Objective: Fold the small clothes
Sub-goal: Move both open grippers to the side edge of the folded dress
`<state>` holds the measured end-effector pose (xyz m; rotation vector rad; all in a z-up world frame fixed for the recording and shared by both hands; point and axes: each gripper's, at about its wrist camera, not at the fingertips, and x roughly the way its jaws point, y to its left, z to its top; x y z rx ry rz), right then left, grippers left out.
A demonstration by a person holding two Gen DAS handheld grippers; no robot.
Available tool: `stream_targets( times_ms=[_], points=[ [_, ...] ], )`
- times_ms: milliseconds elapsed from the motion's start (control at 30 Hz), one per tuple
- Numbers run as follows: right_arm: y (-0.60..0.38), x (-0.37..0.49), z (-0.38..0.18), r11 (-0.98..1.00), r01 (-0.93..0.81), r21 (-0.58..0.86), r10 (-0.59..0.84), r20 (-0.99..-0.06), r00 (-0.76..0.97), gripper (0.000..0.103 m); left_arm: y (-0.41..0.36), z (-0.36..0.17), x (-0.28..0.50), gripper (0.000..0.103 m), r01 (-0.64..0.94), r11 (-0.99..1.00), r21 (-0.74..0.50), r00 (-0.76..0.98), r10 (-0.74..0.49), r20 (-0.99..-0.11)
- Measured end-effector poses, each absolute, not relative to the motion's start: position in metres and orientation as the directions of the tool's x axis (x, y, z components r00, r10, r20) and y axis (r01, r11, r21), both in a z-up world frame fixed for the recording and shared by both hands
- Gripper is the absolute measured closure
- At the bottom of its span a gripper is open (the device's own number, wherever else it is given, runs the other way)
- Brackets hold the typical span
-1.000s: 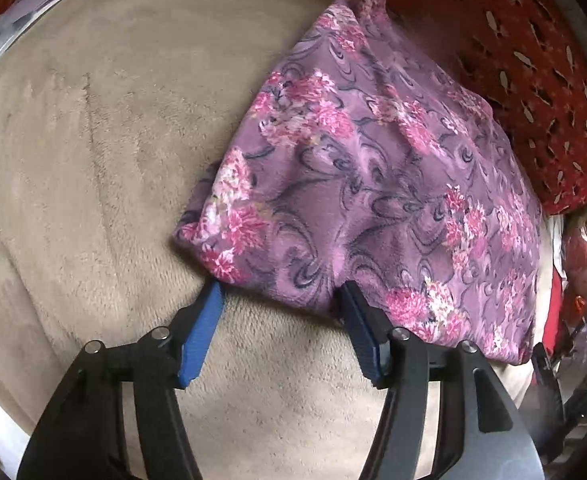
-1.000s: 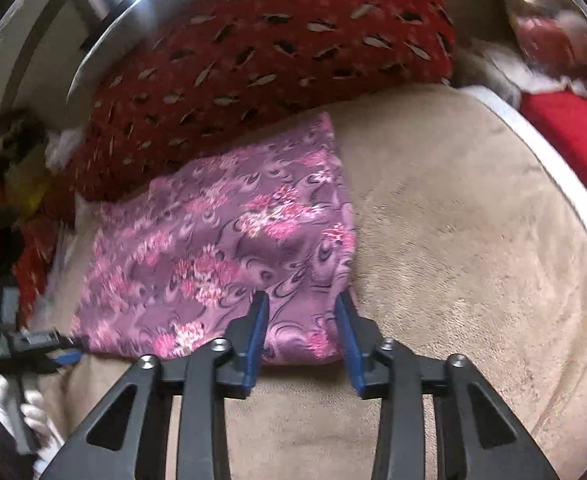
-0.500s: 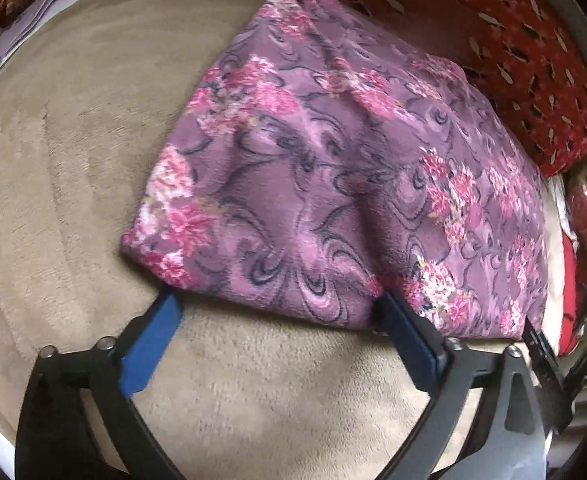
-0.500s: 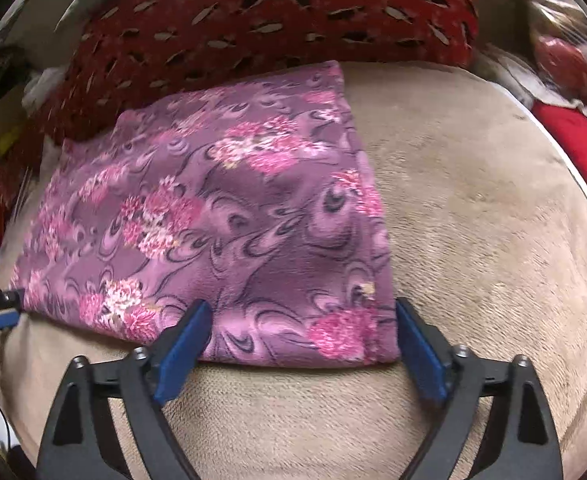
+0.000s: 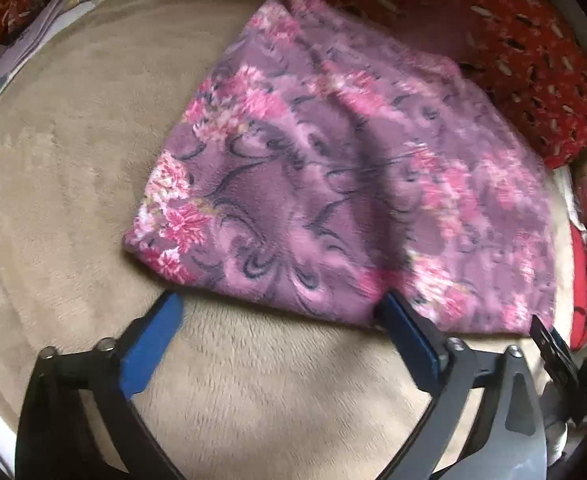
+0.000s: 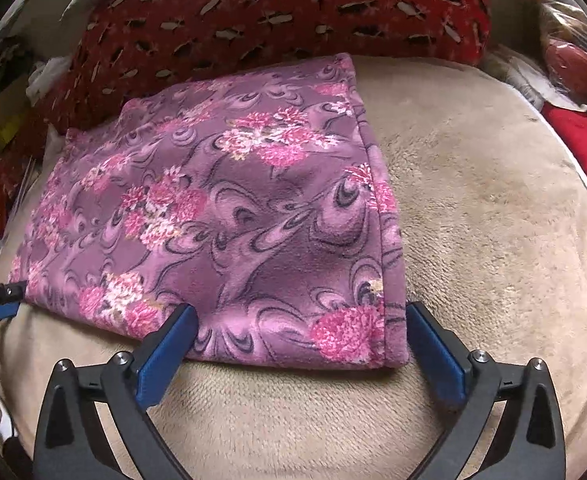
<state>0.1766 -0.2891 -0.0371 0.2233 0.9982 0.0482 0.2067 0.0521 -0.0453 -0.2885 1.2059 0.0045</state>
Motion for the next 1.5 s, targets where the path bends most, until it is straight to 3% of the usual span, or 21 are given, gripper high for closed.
stream_targets(
  times_ms=[67, 233, 433, 567, 633, 733, 967, 1100, 1233, 1367, 1500],
  points=[
    [-0.294, 0.174, -0.026, 0.973, 0.103, 0.208, 0.115, -0.815, 0.568, 0.004, 0.052, -0.026, 0.204, 0.009, -0.131, 0.955, -0.266, 0.414, -0.191, -0.890],
    [-0.295, 0.188, 0.012, 0.966, 0.126, 0.226, 0.082, -0.731, 0.678, 0.004, 0.048, 0.012, 0.234, 0.009, -0.096, 0.967, -0.235, 0.494, -0.159, -0.855],
    [-0.278, 0.234, 0.028, 0.965, 0.087, 0.247, 0.115, -0.698, 0.707, 0.004, 0.041, -0.003, 0.298, 0.009, -0.137, 0.975, -0.174, 0.460, -0.093, -0.883],
    [-0.275, 0.267, -0.004, 0.964, 0.133, 0.230, 0.091, -0.756, 0.648, 0.004, 0.051, -0.044, 0.314, 0.009, -0.194, 0.972, -0.133, 0.383, -0.050, -0.923],
    [-0.275, 0.280, -0.033, 0.969, 0.159, 0.189, 0.066, -0.819, 0.571, 0.004, 0.053, -0.054, 0.313, 0.000, -0.190, 0.975, -0.113, 0.404, -0.028, -0.914],
    [-0.269, 0.278, -0.028, 0.980, 0.130, 0.152, 0.043, -0.796, 0.604, 0.001, 0.057, -0.051, 0.308, 0.001, -0.168, 0.976, -0.138, 0.421, -0.056, -0.905],
    [-0.305, 0.306, 0.003, 0.946, 0.185, 0.267, 0.076, -0.737, 0.672, 0.009, 0.063, -0.014, 0.332, 0.003, -0.138, 0.978, -0.156, 0.495, -0.068, -0.866],
    [-0.314, 0.334, -0.004, 0.945, 0.222, 0.240, 0.050, -0.777, 0.628, 0.026, 0.065, -0.024, 0.363, 0.003, -0.172, 0.980, -0.098, 0.461, -0.008, -0.887],
    [-0.324, 0.352, -0.023, 0.936, 0.286, 0.207, 0.009, -0.825, 0.565, 0.024, 0.080, -0.059, 0.385, 0.002, -0.253, 0.958, -0.131, 0.355, -0.034, -0.934],
    [-0.325, 0.350, -0.018, 0.937, 0.286, 0.202, 0.005, -0.824, 0.566, 0.024, 0.084, -0.050, 0.381, 0.004, -0.238, 0.960, -0.148, 0.359, -0.055, -0.932],
    [-0.315, 0.323, 0.007, 0.952, 0.187, 0.244, 0.064, -0.751, 0.657, 0.025, 0.098, -0.031, 0.359, 0.007, -0.195, 0.961, -0.196, 0.384, -0.109, -0.917]
  ],
)
